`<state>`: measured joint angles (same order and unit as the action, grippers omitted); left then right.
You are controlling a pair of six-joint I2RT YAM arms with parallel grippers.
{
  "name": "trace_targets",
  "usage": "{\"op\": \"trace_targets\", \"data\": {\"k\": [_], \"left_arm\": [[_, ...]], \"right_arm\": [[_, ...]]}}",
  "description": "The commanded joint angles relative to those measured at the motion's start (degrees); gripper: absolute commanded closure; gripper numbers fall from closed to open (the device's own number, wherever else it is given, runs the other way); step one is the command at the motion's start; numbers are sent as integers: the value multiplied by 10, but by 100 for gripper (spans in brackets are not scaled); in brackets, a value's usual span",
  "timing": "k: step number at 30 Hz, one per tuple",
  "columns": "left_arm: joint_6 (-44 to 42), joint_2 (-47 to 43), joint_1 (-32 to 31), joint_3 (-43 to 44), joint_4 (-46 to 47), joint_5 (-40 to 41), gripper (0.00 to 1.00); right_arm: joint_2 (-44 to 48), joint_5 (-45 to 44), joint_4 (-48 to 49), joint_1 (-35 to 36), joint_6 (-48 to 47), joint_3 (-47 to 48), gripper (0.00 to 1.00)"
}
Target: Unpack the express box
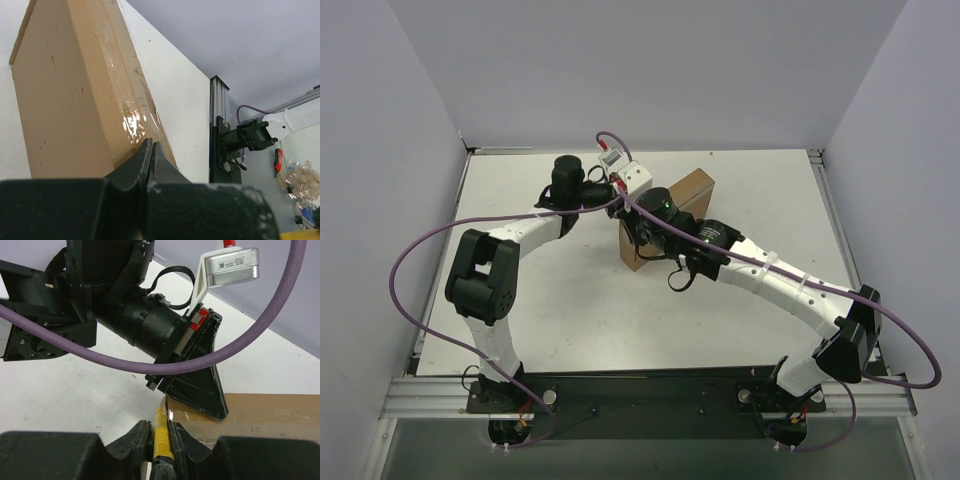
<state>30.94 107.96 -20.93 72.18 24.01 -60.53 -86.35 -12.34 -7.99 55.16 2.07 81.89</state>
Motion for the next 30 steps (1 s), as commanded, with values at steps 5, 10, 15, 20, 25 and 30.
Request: {"op": "trace_targets", "data": {"k": [5, 10, 15, 20, 25, 30], "left_arm": [[-12, 27, -11, -26, -32, 31, 100], [-12, 29, -11, -28, -33, 31, 100], [-12, 28, -12, -29, -34, 33, 100], [-11, 27, -13, -32, -33, 32, 100], [-9, 28, -13, -32, -31, 31, 100], [-7, 30, -13, -32, -30, 31, 100]], "right_arm": [[21, -28, 65, 10, -21, -22, 100], [21, -25, 100, 14, -50, -37, 100], [16, -25, 112, 15, -69, -44, 100], [13, -30, 115, 15, -75, -45, 100], [10, -26, 114, 15, -77, -48, 100], [7, -30, 114, 14, -85, -50, 100]]}}
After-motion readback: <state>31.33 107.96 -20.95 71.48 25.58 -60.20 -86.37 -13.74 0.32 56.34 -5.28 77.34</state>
